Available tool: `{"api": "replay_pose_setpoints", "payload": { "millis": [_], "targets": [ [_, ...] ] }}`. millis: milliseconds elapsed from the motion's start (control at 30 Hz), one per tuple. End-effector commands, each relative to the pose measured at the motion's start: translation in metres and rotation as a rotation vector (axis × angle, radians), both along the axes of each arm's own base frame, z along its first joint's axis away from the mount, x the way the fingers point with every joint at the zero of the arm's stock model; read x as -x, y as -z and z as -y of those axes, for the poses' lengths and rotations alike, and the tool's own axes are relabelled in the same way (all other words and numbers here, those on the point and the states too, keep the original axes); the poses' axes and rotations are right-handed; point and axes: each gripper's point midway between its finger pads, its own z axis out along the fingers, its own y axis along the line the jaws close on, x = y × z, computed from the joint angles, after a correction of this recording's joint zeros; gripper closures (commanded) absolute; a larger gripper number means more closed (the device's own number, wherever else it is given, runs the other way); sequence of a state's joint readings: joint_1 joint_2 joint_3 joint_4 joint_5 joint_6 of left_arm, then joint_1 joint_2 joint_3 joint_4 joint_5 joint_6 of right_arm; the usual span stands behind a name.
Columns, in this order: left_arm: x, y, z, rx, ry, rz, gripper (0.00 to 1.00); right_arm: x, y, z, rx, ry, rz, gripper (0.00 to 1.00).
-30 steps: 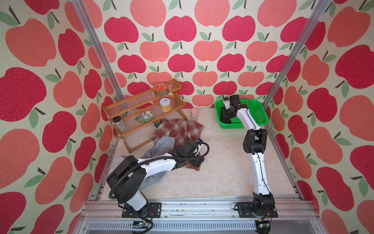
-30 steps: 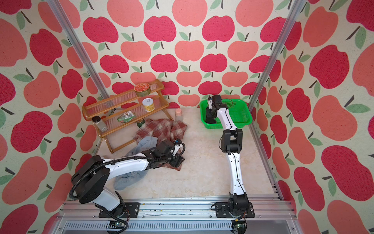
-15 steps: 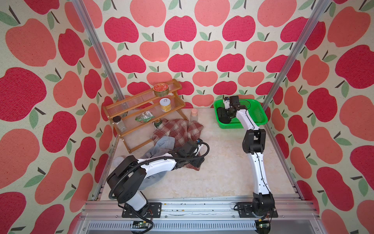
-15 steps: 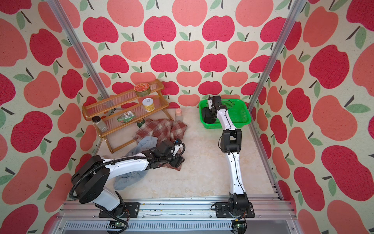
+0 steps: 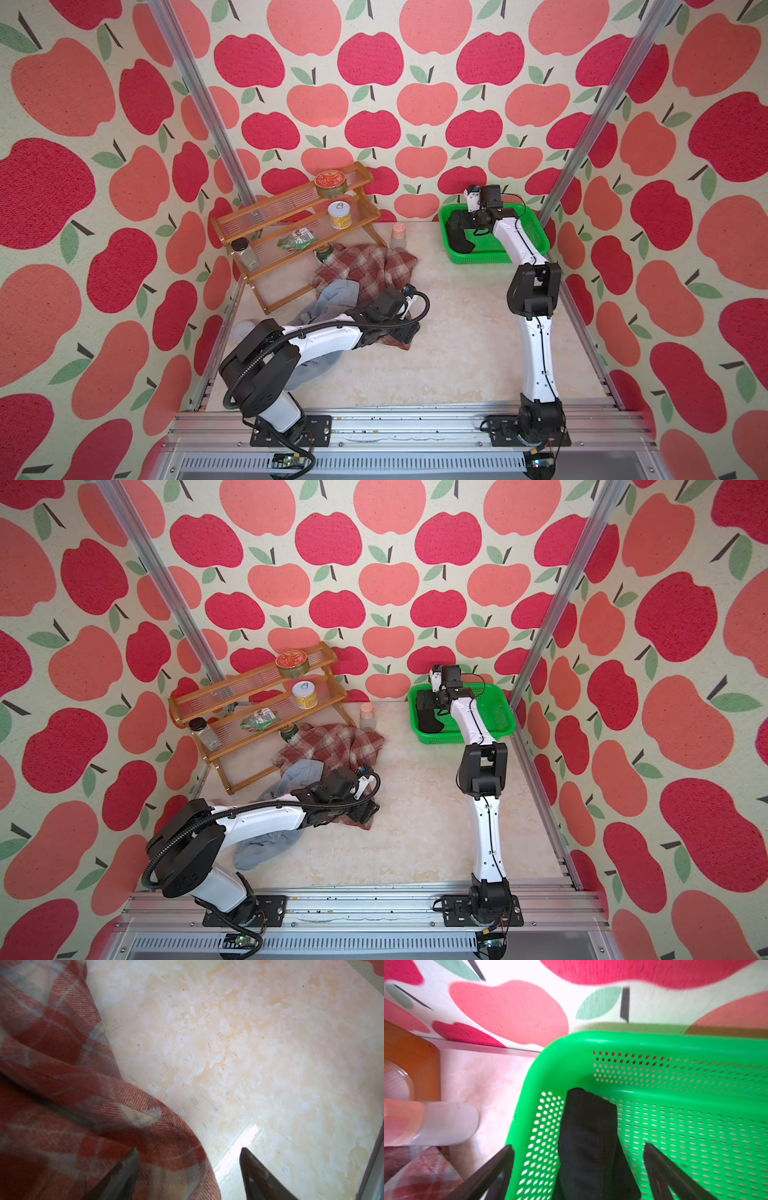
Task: Roll up the skirts
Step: Place the skirt in the basket.
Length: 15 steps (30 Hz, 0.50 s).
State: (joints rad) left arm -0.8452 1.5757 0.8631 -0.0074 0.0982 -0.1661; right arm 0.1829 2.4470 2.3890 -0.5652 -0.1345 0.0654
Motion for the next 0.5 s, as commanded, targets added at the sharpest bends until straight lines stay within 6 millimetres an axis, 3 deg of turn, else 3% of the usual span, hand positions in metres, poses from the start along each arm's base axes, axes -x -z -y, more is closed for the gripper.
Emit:
{"api": "replay_pose_setpoints", "payload": {
  "millis": [0,100,300,467],
  "targets": [
    [-0.01,-0.031,0.002,0.035,-0.035,0.07,0.22,0.011,-0.05,0.003,-0.05,0.006,0.055,0.01],
    [-0.022,-0.047,-0.016,-0.021,-0.111,0.116,0.22,0.033,-0.062,-0.009,-0.072,-0.011,0.047,0.03],
    [-0.038,-0.09,-0.069,-0.017,-0.292,0.216,0.18,0.097,-0.055,-0.052,-0.154,-0.082,-0.019,0.23],
    [-0.042,-0.094,-0.115,0.068,-0.428,0.188,0.14,0.164,-0.029,-0.102,-0.238,-0.16,-0.152,0.23]
  ]
}}
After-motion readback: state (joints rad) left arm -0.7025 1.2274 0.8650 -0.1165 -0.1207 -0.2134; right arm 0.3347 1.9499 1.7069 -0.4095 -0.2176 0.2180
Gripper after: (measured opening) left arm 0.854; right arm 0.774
